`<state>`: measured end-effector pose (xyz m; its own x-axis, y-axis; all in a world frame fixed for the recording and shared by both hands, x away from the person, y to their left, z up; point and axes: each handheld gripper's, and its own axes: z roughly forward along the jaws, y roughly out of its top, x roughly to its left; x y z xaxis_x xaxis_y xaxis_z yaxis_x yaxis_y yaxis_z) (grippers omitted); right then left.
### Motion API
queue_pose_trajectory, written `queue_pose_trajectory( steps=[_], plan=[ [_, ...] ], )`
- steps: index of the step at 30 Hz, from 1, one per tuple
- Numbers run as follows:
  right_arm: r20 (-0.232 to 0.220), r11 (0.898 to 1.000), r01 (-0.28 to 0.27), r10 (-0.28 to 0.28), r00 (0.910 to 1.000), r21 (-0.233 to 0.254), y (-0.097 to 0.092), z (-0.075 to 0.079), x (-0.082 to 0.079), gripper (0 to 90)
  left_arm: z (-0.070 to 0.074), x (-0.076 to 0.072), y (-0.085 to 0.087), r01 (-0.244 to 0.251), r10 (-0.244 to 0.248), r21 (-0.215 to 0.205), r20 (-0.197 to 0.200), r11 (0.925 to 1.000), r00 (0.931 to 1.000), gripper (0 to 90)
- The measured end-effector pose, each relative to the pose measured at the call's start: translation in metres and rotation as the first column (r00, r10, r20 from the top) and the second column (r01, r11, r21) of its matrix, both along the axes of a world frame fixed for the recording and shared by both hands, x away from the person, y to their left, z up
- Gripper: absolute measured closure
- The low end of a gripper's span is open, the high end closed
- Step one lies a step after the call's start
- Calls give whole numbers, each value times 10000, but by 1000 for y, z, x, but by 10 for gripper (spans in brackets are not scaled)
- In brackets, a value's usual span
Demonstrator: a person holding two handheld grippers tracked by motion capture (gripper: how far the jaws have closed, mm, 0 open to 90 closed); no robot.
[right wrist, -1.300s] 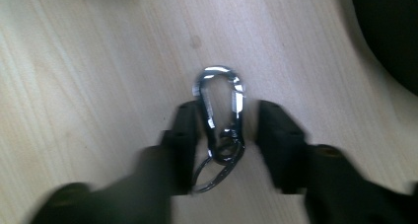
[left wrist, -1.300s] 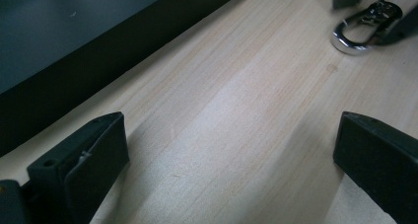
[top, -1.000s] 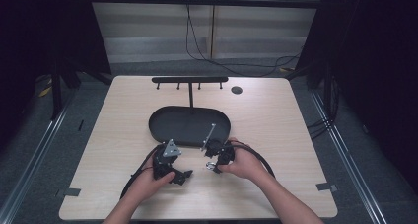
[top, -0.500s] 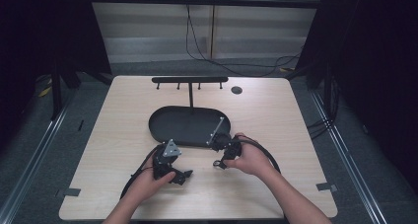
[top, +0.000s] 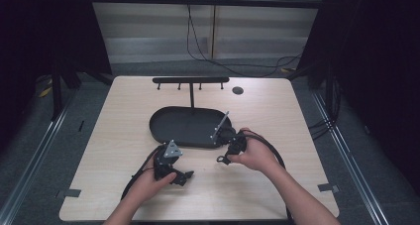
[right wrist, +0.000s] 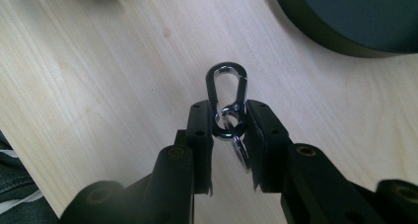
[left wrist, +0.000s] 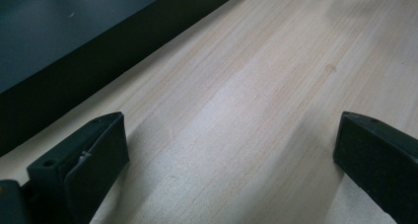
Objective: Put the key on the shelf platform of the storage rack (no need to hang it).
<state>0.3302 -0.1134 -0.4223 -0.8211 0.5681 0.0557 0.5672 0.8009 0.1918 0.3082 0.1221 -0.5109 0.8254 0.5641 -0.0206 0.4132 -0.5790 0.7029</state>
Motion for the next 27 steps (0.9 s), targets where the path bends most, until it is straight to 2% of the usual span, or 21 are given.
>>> queue_pose_trajectory(
  steps=[27],
  plan=[
    [393,9995,306,-307,9988,44,7,26,12,733,0,0,0,18,-18,20,-21,10000,10000,0]
  ],
)
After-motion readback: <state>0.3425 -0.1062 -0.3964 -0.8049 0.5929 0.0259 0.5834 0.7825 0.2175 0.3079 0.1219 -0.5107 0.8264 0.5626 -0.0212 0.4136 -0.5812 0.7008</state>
